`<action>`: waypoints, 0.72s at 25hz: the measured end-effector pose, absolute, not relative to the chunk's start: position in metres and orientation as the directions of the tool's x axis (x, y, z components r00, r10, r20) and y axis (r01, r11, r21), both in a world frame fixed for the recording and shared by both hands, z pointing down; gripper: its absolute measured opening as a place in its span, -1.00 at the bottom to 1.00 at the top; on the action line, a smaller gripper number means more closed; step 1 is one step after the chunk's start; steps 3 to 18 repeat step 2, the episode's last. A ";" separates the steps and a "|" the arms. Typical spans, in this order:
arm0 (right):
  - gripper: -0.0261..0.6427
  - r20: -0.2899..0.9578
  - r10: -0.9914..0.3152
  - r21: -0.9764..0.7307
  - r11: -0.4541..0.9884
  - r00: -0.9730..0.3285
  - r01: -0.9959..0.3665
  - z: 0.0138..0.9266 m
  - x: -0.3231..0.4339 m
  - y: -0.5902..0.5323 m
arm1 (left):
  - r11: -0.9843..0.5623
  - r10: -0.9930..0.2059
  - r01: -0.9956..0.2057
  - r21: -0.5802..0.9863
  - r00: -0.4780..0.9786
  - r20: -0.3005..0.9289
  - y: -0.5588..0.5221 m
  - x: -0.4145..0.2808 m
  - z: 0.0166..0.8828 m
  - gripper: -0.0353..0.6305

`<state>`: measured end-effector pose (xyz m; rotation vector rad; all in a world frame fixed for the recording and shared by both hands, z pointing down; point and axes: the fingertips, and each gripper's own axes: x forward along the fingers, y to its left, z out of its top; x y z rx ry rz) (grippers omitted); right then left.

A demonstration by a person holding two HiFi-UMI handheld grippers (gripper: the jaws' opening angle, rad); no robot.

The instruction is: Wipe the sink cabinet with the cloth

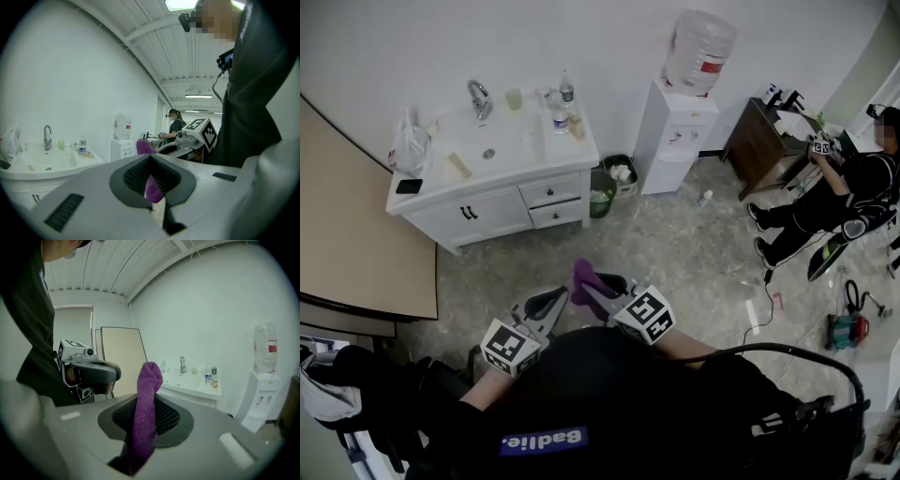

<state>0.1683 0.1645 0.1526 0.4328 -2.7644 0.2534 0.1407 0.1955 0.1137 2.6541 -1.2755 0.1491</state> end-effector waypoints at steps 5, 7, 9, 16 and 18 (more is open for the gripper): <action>-0.71 0.350 -0.269 -0.124 0.936 -0.897 -0.329 0.154 0.169 0.166 | -0.614 -0.759 -0.778 0.130 0.628 0.172 0.197 0.142 0.114 -0.93; -0.71 0.350 -0.269 -0.124 0.936 -0.897 -0.329 0.154 0.169 0.166 | -0.614 -0.759 -0.778 0.130 0.628 0.172 0.197 0.142 0.114 -0.93; -0.71 0.350 -0.269 -0.124 0.936 -0.897 -0.329 0.154 0.169 0.166 | -0.614 -0.759 -0.778 0.130 0.628 0.172 0.197 0.142 0.114 -0.93; -0.71 0.350 -0.269 -0.124 0.936 -0.897 -0.329 0.154 0.169 0.166 | -0.614 -0.759 -0.778 0.130 0.628 0.172 0.197 0.142 0.114 -0.93; -0.71 0.350 -0.269 -0.124 0.936 -0.897 -0.329 0.154 0.169 0.166 | -0.614 -0.759 -0.778 0.130 0.628 0.172 0.197 0.142 0.114 -0.93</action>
